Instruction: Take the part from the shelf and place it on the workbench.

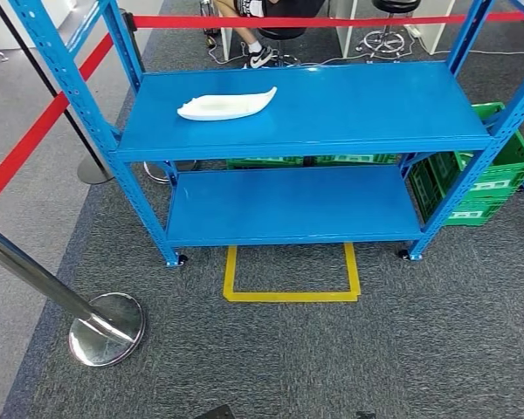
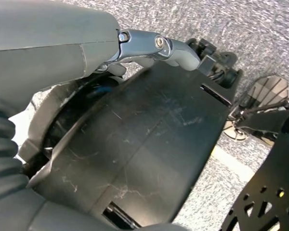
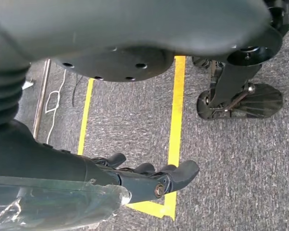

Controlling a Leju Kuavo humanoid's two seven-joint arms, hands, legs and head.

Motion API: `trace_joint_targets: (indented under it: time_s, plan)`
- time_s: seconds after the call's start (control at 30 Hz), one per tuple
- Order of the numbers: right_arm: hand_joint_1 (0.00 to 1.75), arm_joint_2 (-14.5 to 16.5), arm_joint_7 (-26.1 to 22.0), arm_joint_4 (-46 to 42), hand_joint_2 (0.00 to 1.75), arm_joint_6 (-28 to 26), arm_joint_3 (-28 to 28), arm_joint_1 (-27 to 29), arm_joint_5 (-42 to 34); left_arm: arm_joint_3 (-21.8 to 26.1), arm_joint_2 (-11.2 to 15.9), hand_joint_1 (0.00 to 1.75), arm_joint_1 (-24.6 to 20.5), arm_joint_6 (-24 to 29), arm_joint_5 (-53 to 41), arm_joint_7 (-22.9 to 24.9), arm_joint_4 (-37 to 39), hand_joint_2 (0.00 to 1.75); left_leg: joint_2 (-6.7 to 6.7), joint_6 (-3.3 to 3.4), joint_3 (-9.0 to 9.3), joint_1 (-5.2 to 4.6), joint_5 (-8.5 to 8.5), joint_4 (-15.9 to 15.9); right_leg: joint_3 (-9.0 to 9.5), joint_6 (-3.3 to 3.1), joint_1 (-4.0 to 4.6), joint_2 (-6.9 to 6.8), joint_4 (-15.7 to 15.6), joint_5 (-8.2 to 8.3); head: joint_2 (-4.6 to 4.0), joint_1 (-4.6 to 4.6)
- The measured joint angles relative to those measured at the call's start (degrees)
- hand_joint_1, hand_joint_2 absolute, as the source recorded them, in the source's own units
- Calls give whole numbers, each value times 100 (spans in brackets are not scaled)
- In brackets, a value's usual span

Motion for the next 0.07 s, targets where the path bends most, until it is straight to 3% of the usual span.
trace_joint_targets:
  time_s: [0.07]
  plan:
    - [0, 1, -26, 0, 175, -1, -57, -4, 17, 19, -15, 0, 4, 3, -27, -24, 0, 175, 2, 18, 10, 0, 3, -24, -1, -22, 5, 4, 0, -9, 0, -1]
